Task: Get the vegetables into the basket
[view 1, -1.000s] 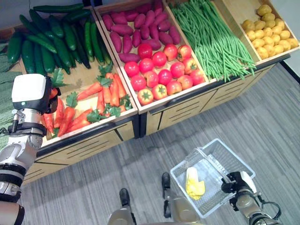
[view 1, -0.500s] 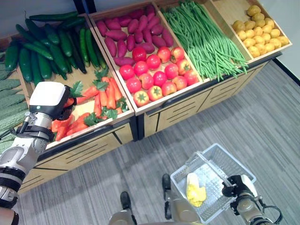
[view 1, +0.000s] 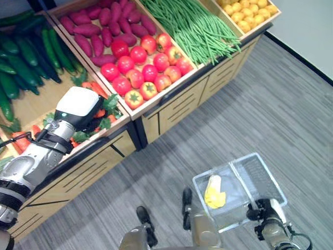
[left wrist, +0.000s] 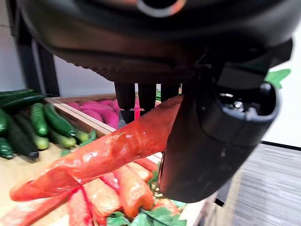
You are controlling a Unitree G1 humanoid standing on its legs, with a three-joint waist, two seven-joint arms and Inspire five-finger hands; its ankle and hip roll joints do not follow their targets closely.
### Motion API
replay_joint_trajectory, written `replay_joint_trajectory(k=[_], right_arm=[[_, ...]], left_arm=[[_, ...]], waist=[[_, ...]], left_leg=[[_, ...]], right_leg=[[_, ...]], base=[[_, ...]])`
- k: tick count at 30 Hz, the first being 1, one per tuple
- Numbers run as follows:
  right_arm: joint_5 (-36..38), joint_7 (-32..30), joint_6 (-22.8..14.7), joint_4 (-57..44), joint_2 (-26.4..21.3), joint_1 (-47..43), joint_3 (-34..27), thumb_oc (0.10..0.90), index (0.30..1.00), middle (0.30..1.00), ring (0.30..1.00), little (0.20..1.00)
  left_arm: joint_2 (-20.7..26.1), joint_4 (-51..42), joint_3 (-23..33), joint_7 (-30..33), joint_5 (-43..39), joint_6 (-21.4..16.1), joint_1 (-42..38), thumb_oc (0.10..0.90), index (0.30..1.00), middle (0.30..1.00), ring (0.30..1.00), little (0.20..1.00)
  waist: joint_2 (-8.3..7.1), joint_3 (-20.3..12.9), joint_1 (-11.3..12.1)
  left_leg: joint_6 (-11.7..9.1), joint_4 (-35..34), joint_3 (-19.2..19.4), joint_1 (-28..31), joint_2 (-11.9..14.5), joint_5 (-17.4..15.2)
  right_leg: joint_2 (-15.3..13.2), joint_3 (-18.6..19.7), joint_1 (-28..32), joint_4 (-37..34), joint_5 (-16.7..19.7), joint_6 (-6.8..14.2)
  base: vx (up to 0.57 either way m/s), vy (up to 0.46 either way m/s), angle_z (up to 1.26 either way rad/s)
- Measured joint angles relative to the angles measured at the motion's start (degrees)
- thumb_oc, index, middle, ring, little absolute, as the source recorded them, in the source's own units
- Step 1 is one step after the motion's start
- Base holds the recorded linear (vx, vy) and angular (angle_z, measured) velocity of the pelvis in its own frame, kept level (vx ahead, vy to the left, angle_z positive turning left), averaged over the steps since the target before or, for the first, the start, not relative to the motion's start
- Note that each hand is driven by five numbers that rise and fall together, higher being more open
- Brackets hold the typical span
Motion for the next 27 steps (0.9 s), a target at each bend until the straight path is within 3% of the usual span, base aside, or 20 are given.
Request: replay_joint_trajectory(k=[1, 2, 3, 4, 5, 6, 10, 11, 12, 15, 16, 18, 19, 20, 21, 23, 24, 25, 26, 27], right_arm=[[0.0, 0.0, 0.1, -0.1, -0.2, 0.0, 0.0, 0.400, 0.300, 0.300, 0.300, 0.300], [0.0, 0.0, 0.4, -1.0, -0.9, -0.2, 0.0, 0.400, 0.300, 0.300, 0.300, 0.300], [0.0, 0.0, 1.7, -1.4, -2.9, -0.4, -0.1, 0.400, 0.300, 0.300, 0.300, 0.300], [-0.1, 0.1, 1.5, -4.4, -2.4, 0.9, 0.3, 0.400, 0.300, 0.300, 0.300, 0.300], [-0.1, 0.0, 1.2, -4.4, -2.3, 1.1, 0.4, 0.400, 0.300, 0.300, 0.300, 0.300], [-0.1, 0.0, 1.3, -3.4, -2.5, 2.7, 0.2, 0.400, 0.300, 0.300, 0.300, 0.300], [-0.1, 0.0, 1.6, -3.0, -2.9, 4.9, -0.4, 0.400, 0.300, 0.300, 0.300, 0.300], [0.0, 0.0, 1.9, -2.6, -3.4, 6.4, -1.4, 0.400, 0.300, 0.300, 0.300, 0.300], [0.0, 0.0, 1.9, -2.9, -3.7, 5.9, -1.6, 0.400, 0.300, 0.300, 0.300, 0.300], [0.0, 0.0, 1.8, -3.9, -4.9, 4.4, -1.6, 0.400, 0.300, 0.300, 0.300, 0.300], [0.0, 0.0, 1.7, -5.5, -5.2, 4.1, -1.6, 0.400, 0.300, 0.300, 0.300, 0.300], [-0.1, -0.1, 1.3, -6.4, -6.2, 3.8, -1.6, 0.400, 0.300, 0.300, 0.300, 0.300], [0.0, -0.2, 1.7, -6.7, -6.7, 2.4, -0.6, 0.400, 0.300, 0.300, 0.300, 0.300], [-0.1, -0.3, 1.5, -7.0, -7.9, 1.4, 0.2, 0.400, 0.300, 0.300, 0.300, 0.300], [-0.1, -0.6, 1.3, -6.8, -8.9, -0.1, 0.2, 0.400, 0.300, 0.300, 0.300, 0.300], [-0.1, -1.1, 1.4, -5.3, -9.5, -3.8, 1.0, 0.400, 0.300, 0.300, 0.300, 0.300], [-0.1, -1.1, 1.3, -5.5, -9.5, -4.6, 1.7, 0.400, 0.300, 0.300, 0.300, 0.300], [-0.2, -1.2, 0.8, -6.6, -9.7, -4.5, 1.9, 0.400, 0.300, 0.300, 0.300, 0.300], [-0.3, -1.4, 0.8, -8.6, -10.0, -3.6, 2.8, 0.400, 0.300, 0.300, 0.300, 0.300], [-0.5, -1.4, 0.2, -10.4, -10.1, -2.6, 3.4, 0.400, 0.300, 0.300, 0.300, 0.300]], left_arm=[[0.8, 0.0, 2.0, -0.2, 0.0, 0.4, 2.3, 0.400, 0.300, 0.300, 0.300, 0.300], [1.4, -1.3, 5.3, -0.3, 0.0, 0.6, 5.6, 0.400, 0.300, 0.300, 0.300, 0.300], [1.6, -3.0, 6.3, -0.4, 0.0, 0.2, 6.5, 0.400, 0.300, 0.300, 0.300, 0.300], [1.5, -3.3, 8.2, -0.5, 0.0, 0.1, 8.2, 0.400, 0.300, 0.300, 0.300, 0.300], [1.4, -3.9, 10.9, -0.6, 0.0, 0.0, 10.8, 0.400, 0.300, 0.300, 0.300, 0.300], [-0.6, -4.1, 15.6, -0.6, 0.0, 0.8, 18.2, 0.400, 0.300, 0.300, 0.300, 0.300], [-2.6, -3.3, 14.4, -0.7, 0.0, 0.8, 18.0, 0.400, 0.300, 0.300, 0.300, 0.300], [-5.1, -2.8, 10.8, -0.8, -0.3, 0.8, 17.4, 0.400, 0.300, 0.300, 0.300, 0.300], [-7.0, -2.8, 10.8, -0.8, -0.6, 0.4, 16.5, 0.400, 0.300, 0.300, 0.300, 0.300], [-10.4, 0.4, 7.7, -0.4, -2.4, 0.2, 11.3, 0.400, 0.300, 0.300, 0.300, 0.300], [-10.5, 3.1, 5.2, -0.4, -2.8, 0.5, 10.0, 0.400, 0.300, 0.300, 0.300, 0.300], [-10.5, 4.4, 3.1, -0.4, -2.8, 0.7, 9.8, 0.400, 0.300, 0.300, 0.300, 0.300], [-11.3, 3.7, 4.3, 0.1, -2.9, 0.4, 11.4, 0.400, 0.300, 0.300, 0.300, 0.300], [-12.3, 3.0, 4.8, 1.3, -3.2, 0.1, 13.3, 0.400, 0.300, 0.300, 0.300, 0.300], [-12.3, 2.9, 4.3, 1.4, -2.9, -0.8, 13.9, 0.400, 0.300, 0.300, 0.300, 0.300], [-12.3, 3.0, 4.1, 1.6, -2.8, -1.1, 13.9, 0.400, 0.300, 0.300, 0.300, 0.300], [-12.3, 2.9, 4.1, 1.8, -2.8, -1.0, 13.7, 0.400, 0.300, 0.300, 0.300, 0.300], [-12.3, 2.6, 4.2, 1.9, -2.8, -1.2, 13.5, 0.400, 0.300, 0.300, 0.300, 0.300], [-12.5, 2.3, 4.1, 1.9, -2.8, -1.3, 13.5, 0.400, 0.300, 0.300, 0.300, 0.300], [-12.5, 1.8, 4.1, 2.0, -2.8, -1.5, 13.4, 0.400, 0.300, 0.300, 0.300, 0.300]], waist=[[-0.26, 0.1, 0.3], [-1.20, -0.3, 1.3], [0.04, -0.9, 3.2], [-1.38, -2.4, 2.6], [-1.79, -2.9, 2.2], [-1.14, -5.1, 1.0], [0.08, -5.7, 0.3], [2.56, -7.0, 0.1], [3.81, -7.4, -0.1], [5.23, -6.9, -0.8], [5.14, -6.6, -0.6], [4.98, -6.3, -0.2], [3.93, -5.5, -0.2], [3.16, -5.2, 2.3], [2.89, -4.2, 3.8], [3.15, -2.8, 4.5], [3.19, -2.3, 4.9], [4.05, -2.1, 4.5], [4.29, -1.9, 3.4], [4.74, -2.0, 2.8]], left_leg=[[-0.4, 1.1, 0.2, 0.3, 1.0, 0.3], [-1.9, 3.1, -0.9, -3.0, 0.6, -2.7], [-0.1, -6.1, -3.3, -1.4, -1.9, 4.4], [-1.1, -5.6, -0.2, -0.6, -1.5, 5.1], [-1.2, -5.5, 1.2, -0.1, -0.9, 5.1], [-2.2, -5.1, 3.3, 0.5, 0.5, 5.2], [-2.5, -4.6, 3.0, 0.5, 1.1, 5.3], [-2.6, -3.0, 3.0, 0.6, 2.1, 5.4], [-3.1, -2.7, 3.2, 0.8, 2.7, 5.8], [-4.1, 0.7, 1.5, 0.1, 3.9, 6.6], [-6.1, 3.5, -1.1, -0.7, 4.7, 7.9], [-7.4, 5.3, -4.3, -1.1, 5.1, 9.1], [-8.5, 6.8, -12.5, -2.7, 3.5, 6.1], [-9.2, 1.6, -29.2, -1.6, -1.7, 0.6], [-9.1, -3.5, -37.0, -1.0, -3.8, -0.3], [-9.2, -6.4, -44.5, -3.5, -4.7, -0.1], [-9.0, -5.6, -46.1, -5.1, -5.1, 0.2], [-8.6, -2.3, -45.1, -6.8, -5.4, 1.4], [-7.6, 1.5, -41.0, -8.4, -5.5, 1.1], [-4.3, 1.5, -37.9, -7.6, -6.0, 1.7]], right_leg=[[1.6, 0.5, 1.7, -3.2, 0.6, -0.2], [1.3, 1.5, 1.5, -5.3, 0.8, -0.4], [3.2, 3.8, 1.0, -8.2, 0.7, -0.5], [3.6, 1.6, 2.0, -12.0, 1.6, -1.9], [3.7, 0.8, 2.2, -13.1, 2.4, -2.0], [3.3, -4.3, 1.7, -13.0, 2.5, -1.6], [4.0, -4.0, 2.2, -13.5, 2.6, -1.9], [5.2, -2.9, 3.1, -14.8, 3.3, -3.0], [5.6, -2.3, 3.1, -14.9, 3.5, -3.2], [6.3, -2.1, 3.8, -14.8, 2.7, -3.5], [6.3, -1.0, 3.3, -14.1, 2.1, -4.2], [5.9, -0.1, 3.6, -14.0, 3.2, -5.8], [5.8, 2.7, 3.2, -13.8, 3.2, -6.4], [5.1, 7.5, 1.4, -13.0, 3.4, -6.6], [5.2, 11.0, 0.7, -13.6, 4.1, -6.8], [6.9, 14.1, 0.4, -15.0, 4.5, -6.6], [7.4, 15.2, 0.1, -15.0, 5.1, -6.6], [8.1, 15.4, -0.1, -15.1, 5.5, -6.0], [8.5, 15.3, 0.3, -15.1, 5.7, -5.9], [8.6, 16.7, 0.2, -14.9, 5.3, -5.6]], base=[[-0.03, 0.034, -0.88], [-0.06, -0.035, -1.15], [-0.04, -0.079, -1.48], [-0.02, -0.167, -1.34], [0.07, -0.302, -1.22], [0.08, -0.307, -0.72], [0.04, -0.241, -0.17], [0.01, -0.206, -0.32], [0.01, -0.202, -0.31], [-0.01, -0.249, -0.04], [-0.04, -0.142, -0.23], [0.02, 0.018, -0.31], [0.04, 0.004, -0.84], [0.07, 0.030, -1.22], [0.04, 0.057, -1.48], [0.04, 0.111, -1.12], [0.05, 0.205, -1.02], [0.07, 0.312, -0.78], [0.06, 0.275, -0.55], [0.06, 0.287, -0.55]])
